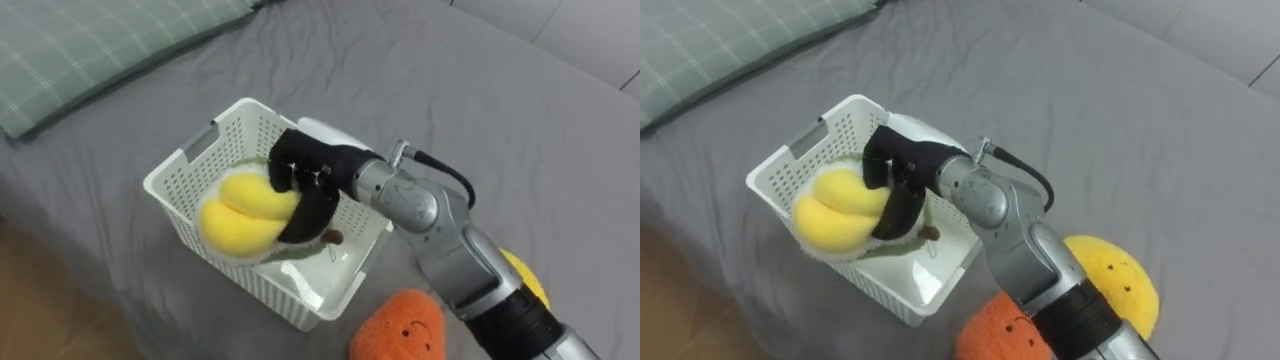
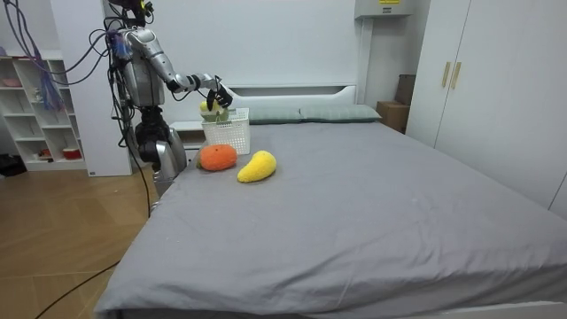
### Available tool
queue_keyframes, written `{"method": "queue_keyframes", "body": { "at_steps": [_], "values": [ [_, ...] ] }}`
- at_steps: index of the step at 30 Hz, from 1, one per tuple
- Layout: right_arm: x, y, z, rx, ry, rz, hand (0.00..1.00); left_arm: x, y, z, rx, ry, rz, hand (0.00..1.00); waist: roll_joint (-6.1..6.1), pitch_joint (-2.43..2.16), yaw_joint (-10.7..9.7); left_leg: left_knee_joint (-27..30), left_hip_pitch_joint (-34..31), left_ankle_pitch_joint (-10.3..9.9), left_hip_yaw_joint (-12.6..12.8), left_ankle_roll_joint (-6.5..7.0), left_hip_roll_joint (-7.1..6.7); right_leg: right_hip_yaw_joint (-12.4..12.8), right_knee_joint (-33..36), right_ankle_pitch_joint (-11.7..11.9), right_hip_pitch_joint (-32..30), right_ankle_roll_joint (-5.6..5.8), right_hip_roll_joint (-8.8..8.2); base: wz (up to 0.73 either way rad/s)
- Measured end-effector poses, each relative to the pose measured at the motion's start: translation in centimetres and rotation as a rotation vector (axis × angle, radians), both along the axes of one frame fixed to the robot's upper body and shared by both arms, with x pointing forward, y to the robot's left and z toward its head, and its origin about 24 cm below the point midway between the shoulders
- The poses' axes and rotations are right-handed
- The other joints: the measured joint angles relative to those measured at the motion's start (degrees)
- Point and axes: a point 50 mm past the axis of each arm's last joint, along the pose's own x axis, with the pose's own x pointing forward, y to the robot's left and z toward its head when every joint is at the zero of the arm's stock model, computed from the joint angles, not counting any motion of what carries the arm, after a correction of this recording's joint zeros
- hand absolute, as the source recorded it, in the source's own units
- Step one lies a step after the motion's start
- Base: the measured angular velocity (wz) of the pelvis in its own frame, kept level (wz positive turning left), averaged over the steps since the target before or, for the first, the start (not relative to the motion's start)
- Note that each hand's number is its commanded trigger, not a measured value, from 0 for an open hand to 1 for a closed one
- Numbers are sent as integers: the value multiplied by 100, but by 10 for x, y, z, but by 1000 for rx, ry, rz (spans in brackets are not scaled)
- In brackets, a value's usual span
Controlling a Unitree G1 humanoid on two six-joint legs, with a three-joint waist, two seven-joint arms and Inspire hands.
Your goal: Collect toys from the bed
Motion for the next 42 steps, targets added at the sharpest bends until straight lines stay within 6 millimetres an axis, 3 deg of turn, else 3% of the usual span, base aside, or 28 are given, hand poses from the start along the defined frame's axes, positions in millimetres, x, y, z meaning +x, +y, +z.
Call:
{"method": "queue_keyframes", "body": {
  "at_steps": [20,31,35,42],
  "values": [
    [6,-4,-2,13,-23,-53,0,0,0,0,21,6,-1,0,13,41,-51,-23,26,-2,164,0,25,215,9,0,-61,-1,11,-4],
    [8,-10,-2,-10,-31,-66,0,-3,-1,-1,17,11,11,0,54,61,-115,-29,26,-2,169,0,22,213,8,0,-63,-1,6,0],
    [10,-14,0,-9,-38,-84,0,-7,-4,-3,18,20,20,0,136,82,-204,-26,69,-4,146,4,14,209,5,0,-8,-1,3,2],
    [16,-27,6,39,-48,-147,0,-8,-4,-3,18,20,28,0,239,45,-231,-25,96,-4,151,4,18,207,8,0,11,-1,4,0]
  ]
}}
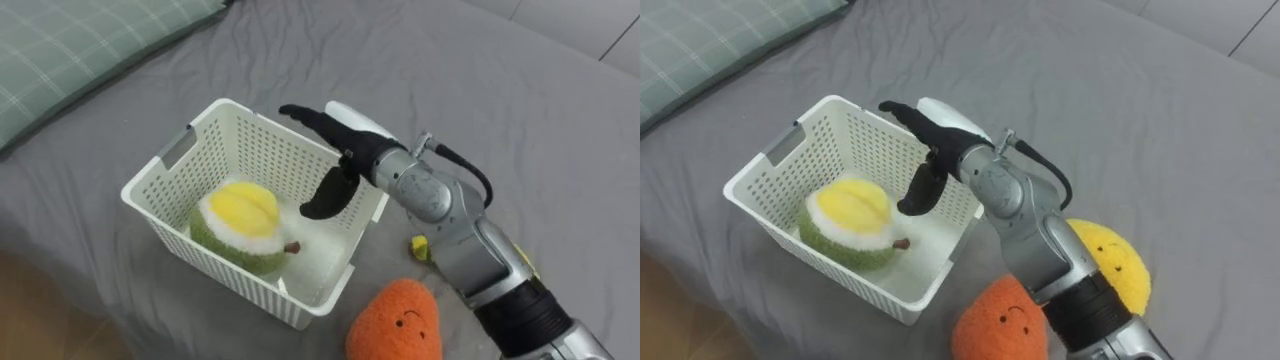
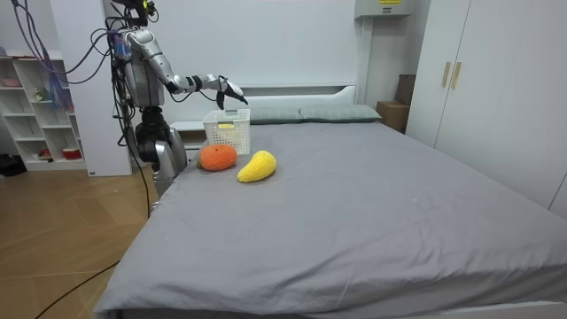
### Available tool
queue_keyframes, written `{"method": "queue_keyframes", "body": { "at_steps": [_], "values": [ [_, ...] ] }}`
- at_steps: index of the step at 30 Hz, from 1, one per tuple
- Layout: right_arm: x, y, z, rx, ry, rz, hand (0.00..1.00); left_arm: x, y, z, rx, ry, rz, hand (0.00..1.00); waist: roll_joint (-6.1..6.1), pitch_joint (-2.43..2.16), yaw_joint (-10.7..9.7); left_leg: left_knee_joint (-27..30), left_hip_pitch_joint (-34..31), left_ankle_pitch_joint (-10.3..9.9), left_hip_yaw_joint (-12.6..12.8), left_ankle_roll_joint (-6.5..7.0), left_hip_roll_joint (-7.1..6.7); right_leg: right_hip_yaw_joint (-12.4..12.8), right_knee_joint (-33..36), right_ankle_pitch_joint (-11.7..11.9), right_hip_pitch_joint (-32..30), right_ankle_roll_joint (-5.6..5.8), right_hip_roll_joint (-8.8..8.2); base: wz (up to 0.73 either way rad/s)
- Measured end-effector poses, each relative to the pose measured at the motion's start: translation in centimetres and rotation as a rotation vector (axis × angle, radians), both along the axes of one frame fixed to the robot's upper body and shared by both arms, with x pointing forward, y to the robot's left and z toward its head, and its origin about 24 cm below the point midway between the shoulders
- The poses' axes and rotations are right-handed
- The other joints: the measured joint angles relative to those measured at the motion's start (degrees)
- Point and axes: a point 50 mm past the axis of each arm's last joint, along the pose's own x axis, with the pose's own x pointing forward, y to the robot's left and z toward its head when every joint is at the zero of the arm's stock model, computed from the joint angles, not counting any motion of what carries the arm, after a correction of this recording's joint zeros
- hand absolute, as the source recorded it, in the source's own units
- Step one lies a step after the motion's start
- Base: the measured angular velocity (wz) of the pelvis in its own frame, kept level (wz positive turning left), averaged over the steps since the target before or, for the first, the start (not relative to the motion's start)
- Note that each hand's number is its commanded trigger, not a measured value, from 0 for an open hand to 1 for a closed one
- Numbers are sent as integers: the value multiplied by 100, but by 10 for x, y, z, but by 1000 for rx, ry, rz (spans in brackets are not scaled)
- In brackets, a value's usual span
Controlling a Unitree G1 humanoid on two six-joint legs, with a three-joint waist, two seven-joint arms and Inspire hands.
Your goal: Collect toys from the bed
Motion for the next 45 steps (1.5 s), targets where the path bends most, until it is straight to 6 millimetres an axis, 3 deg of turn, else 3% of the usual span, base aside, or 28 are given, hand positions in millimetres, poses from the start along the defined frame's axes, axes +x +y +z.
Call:
{"method": "queue_keyframes", "body": {
  "at_steps": [5,8,14,17,21,25,29,34,39,42,45],
  "values": [
    [5,-15,7,73,-51,-78,0,0,0,0,3,-6,11,0,44,-24,-52,-5,9,0,21,0,-1,2,3,0,1,0,-4,0],
    [7,-32,9,158,-69,-158,0,-5,-2,-1,1,0,22,0,33,-33,-185,-4,46,1,32,2,-2,13,3,0,39,1,-7,0],
    [2,-85,-1,260,-107,-398,0,-29,6,-3,13,42,85,0,42,-92,-610,-13,154,-11,218,18,30,55,16,2,88,4,-11,-12],
    [-7,-114,-10,289,-117,-531,0,-49,9,-4,17,84,126,0,155,-143,-704,-58,319,-41,448,25,76,240,44,8,142,4,11,-34],
    [-8,-134,-22,268,-106,-633,0,-60,9,-6,18,117,130,0,257,-162,-1081,-99,415,-51,583,12,120,410,130,9,106,2,44,-24],
    [-13,-147,-36,230,-70,-680,0,-64,11,-5,22,123,130,0,229,-179,-1298,-100,467,-75,716,-21,171,554,138,26,120,-26,99,-19],
    [-22,-157,-52,216,-7,-714,0,-62,12,-5,27,118,124,0,168,-145,-1382,-100,504,-103,786,-38,199,601,134,29,134,-32,128,-10],
    [-27,-164,-70,217,54,-771,0,-50,14,-3,33,97,74,0,138,-153,-1367,-46,331,-120,845,-47,221,623,182,43,-59,-54,145,-6],
    [-14,-176,-84,154,94,-867,0,-19,12,0,32,23,23,0,185,-117,-1332,182,-257,-117,865,-45,261,568,331,72,-643,-97,142,-1],
    [-8,-183,-86,132,112,-887,0,-9,7,0,13,-8,17,0,244,-82,-1219,195,-498,-93,947,-56,289,561,386,91,-941,-126,150,-15],
    [-4,-177,-88,108,114,-852,0,-11,5,-2,-1,1,22,0,254,-77,-1227,196,-674,-76,935,-81,309,539,401,97,-1128,-136,173,-3]
  ]
}}
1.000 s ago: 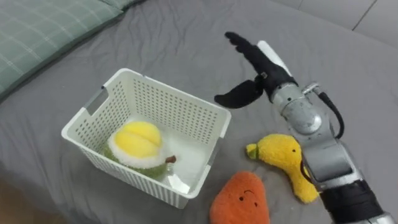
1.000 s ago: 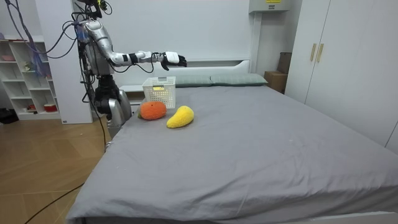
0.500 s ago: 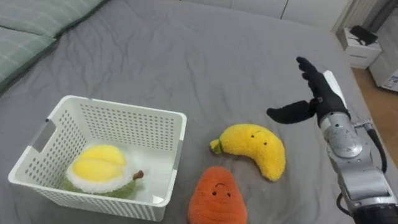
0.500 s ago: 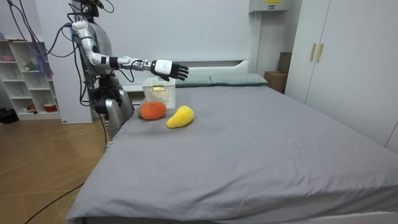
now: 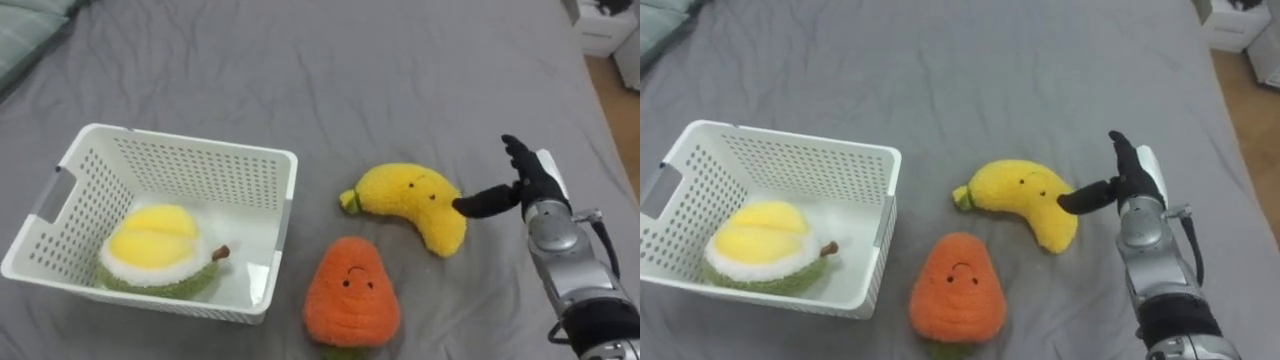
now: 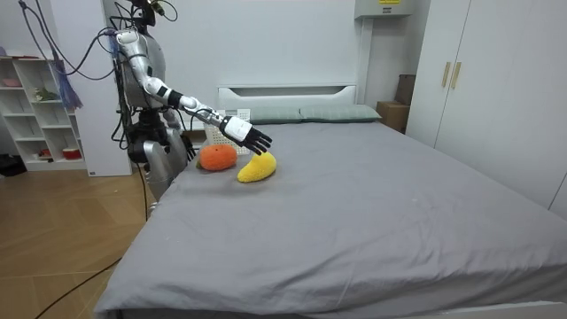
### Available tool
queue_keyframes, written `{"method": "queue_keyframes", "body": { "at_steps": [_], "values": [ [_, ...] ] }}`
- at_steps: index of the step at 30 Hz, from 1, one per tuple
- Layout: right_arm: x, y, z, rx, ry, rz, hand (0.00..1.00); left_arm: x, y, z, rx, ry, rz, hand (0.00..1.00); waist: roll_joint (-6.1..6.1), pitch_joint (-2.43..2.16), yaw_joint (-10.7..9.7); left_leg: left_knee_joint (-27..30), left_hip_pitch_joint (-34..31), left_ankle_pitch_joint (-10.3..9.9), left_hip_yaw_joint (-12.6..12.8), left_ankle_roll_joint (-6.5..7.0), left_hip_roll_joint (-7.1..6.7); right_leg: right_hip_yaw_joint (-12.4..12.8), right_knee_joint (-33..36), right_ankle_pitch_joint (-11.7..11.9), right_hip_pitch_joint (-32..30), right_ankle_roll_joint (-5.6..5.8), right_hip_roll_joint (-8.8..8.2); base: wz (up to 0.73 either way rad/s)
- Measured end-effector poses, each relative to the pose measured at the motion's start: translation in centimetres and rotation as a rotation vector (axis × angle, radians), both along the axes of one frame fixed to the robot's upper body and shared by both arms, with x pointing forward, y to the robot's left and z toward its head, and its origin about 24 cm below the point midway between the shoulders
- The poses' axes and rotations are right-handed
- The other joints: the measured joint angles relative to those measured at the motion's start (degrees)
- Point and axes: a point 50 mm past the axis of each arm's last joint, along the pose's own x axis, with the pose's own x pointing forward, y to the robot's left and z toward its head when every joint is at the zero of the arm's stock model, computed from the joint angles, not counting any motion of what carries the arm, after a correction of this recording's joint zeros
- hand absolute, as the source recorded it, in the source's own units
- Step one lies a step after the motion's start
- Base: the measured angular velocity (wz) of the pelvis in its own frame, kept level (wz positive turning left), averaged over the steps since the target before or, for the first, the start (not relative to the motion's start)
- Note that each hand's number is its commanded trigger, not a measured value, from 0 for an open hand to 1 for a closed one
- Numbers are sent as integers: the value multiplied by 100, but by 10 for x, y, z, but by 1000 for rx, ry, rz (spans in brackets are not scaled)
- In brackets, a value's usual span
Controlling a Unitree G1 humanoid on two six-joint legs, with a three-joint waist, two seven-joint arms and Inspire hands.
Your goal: Collect toys from the bed
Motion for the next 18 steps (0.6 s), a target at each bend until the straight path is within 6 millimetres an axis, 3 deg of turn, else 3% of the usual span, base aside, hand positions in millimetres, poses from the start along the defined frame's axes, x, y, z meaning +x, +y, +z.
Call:
{"method": "queue_keyframes", "body": {
  "at_steps": [5,10,14,18],
  "values": [
    [4,0,-4,-37,30,18,0,-2,-1,-2,-16,17,29,0,-39,26,95,14,-275,16,8,-22,32,-20,8,13,-289,-21,0,0],
    [5,-2,-12,-62,100,14,0,-1,-4,-3,-43,5,43,0,-89,86,265,26,-424,20,-5,-30,49,-82,-5,23,-412,-38,-3,1],
    [10,0,-9,-76,108,28,0,6,-3,-2,-44,-7,26,0,-153,137,325,31,-574,30,-34,-45,54,-154,1,25,-544,-41,-8,6],
    [15,5,-6,-80,102,63,0,8,-2,-2,-45,-21,16,0,-177,151,332,38,-628,30,-36,-45,48,-197,2,25,-588,-42,-21,0]
  ]
}}
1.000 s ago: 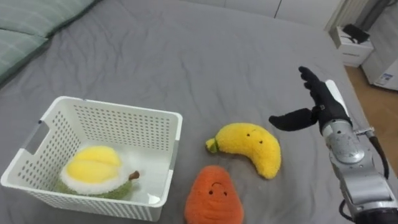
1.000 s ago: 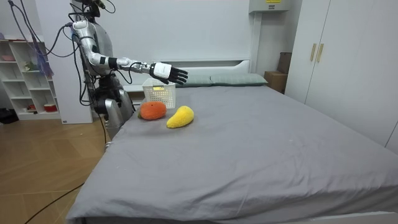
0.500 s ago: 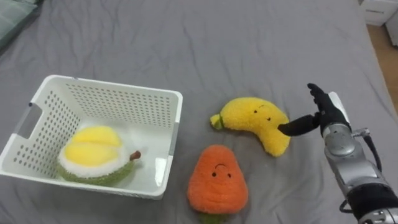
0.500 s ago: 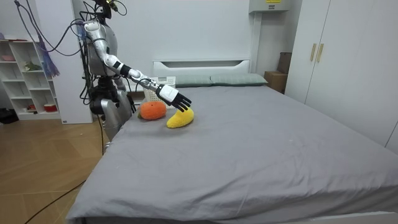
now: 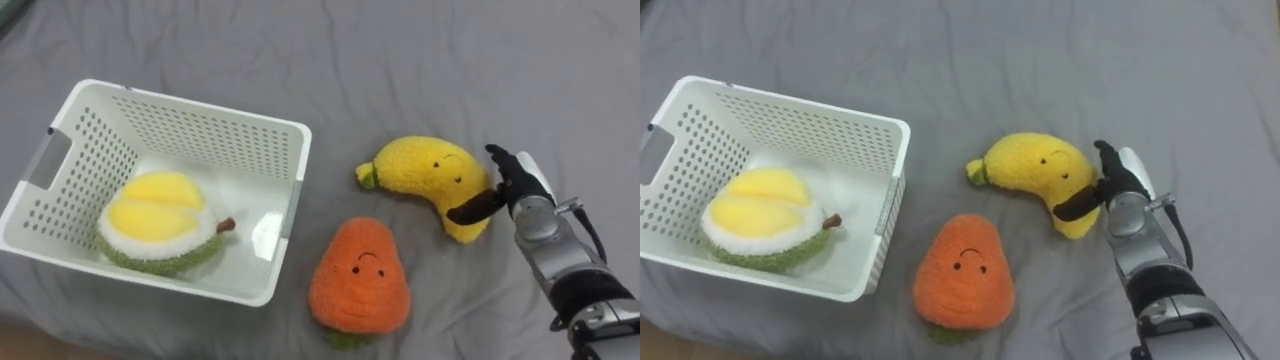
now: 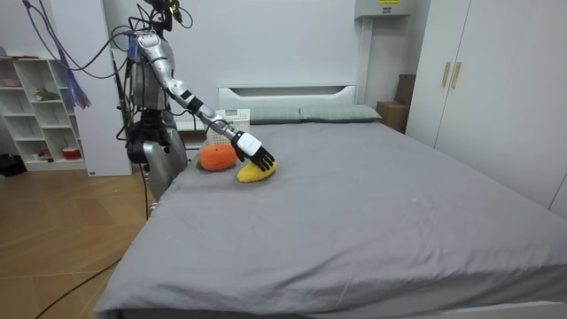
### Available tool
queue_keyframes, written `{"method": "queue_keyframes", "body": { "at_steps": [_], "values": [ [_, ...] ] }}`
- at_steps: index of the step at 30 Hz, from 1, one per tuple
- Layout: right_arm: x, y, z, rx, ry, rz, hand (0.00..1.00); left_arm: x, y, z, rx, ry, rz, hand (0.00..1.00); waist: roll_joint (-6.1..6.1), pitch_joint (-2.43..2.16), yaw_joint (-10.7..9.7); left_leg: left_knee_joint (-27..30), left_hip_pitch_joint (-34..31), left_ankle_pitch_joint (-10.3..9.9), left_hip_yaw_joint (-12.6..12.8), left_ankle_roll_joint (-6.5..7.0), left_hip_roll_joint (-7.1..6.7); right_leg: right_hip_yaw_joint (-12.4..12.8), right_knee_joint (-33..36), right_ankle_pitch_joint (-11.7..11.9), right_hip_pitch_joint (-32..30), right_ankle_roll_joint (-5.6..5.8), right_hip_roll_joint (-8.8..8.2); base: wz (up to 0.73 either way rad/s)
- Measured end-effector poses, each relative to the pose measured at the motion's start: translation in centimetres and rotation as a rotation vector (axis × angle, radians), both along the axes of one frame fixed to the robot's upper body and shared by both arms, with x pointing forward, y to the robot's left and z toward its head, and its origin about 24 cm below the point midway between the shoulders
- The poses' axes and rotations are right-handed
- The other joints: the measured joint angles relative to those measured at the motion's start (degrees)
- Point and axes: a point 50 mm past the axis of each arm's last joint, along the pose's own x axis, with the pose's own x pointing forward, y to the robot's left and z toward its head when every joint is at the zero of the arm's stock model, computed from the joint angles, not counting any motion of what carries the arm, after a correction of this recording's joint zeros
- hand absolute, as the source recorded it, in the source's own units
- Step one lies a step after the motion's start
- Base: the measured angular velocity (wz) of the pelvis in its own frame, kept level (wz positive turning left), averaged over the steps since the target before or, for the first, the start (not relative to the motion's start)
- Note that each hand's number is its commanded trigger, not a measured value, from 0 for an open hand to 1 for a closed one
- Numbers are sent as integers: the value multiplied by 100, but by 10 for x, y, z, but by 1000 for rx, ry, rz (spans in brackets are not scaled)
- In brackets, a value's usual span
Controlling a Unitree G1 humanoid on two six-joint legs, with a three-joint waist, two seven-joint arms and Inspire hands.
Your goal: Collect toys from the bed
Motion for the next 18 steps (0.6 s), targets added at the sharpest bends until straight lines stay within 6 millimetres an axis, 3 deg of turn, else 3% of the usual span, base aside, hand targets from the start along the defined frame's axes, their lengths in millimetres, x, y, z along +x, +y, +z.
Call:
{"method": "queue_keyframes", "body": {
  "at_steps": [1,2,3,9,18],
  "values": [
    [0,1,0,1,-3,6,3,2,0,0,2,-3,-9,0,-6,5,3,0,-4,0,-2,0,1,-20,-2,0,-1,0,0,0],
    [0,1,0,-1,-2,8,67,2,1,1,3,-3,-13,0,-8,5,2,0,-5,0,-3,0,1,-21,-3,0,-1,0,0,0],
    [0,1,0,-3,0,12,98,3,0,1,4,-5,-19,0,-7,6,1,0,-7,0,-4,0,0,-23,-7,0,-1,0,-1,0],
    [1,9,-2,-42,16,65,100,5,1,1,3,-7,-35,0,3,10,-4,-14,-11,1,-24,-1,-2,-117,-19,0,6,0,5,2],
    [1,4,1,-74,13,81,100,3,1,1,4,3,-42,0,112,46,2,-10,-15,3,-99,-4,-5,-159,-23,0,23,0,1,2]
  ]
}}
